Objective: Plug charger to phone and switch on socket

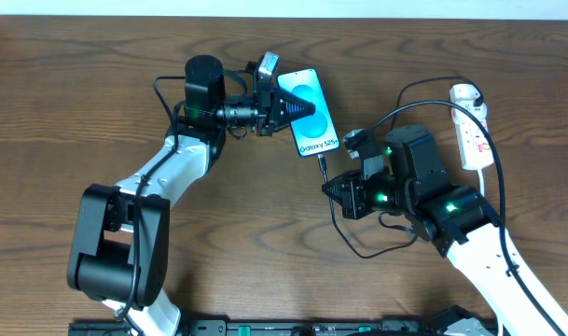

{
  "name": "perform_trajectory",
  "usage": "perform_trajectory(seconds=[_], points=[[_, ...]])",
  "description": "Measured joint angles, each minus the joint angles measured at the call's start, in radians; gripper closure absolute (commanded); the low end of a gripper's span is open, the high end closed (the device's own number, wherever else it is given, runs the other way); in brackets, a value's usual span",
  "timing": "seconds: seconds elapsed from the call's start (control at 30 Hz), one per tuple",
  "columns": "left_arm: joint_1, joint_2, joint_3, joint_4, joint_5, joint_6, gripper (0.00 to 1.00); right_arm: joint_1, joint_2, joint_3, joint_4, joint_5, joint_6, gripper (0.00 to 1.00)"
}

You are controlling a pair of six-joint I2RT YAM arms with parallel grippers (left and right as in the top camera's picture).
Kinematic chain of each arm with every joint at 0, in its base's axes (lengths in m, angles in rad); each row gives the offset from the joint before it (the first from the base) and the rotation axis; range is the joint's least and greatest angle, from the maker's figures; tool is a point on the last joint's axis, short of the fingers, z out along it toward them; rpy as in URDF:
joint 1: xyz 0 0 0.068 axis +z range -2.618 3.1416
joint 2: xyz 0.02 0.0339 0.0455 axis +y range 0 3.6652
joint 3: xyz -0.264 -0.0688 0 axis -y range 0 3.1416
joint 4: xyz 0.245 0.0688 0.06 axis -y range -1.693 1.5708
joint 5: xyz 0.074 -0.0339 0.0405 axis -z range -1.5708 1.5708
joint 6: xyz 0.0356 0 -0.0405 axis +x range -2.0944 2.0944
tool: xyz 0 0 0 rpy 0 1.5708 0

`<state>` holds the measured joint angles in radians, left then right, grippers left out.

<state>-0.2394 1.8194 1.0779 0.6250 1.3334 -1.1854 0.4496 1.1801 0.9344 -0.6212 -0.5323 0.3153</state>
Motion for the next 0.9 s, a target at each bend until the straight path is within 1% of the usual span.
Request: perform_trajectory(seconds=[0.9], points=[[0.003, 0.000, 0.000, 0.001, 0.002, 0.007, 0.93, 0.000, 0.000, -0.001, 0.031, 0.006, 0.014, 0.99]])
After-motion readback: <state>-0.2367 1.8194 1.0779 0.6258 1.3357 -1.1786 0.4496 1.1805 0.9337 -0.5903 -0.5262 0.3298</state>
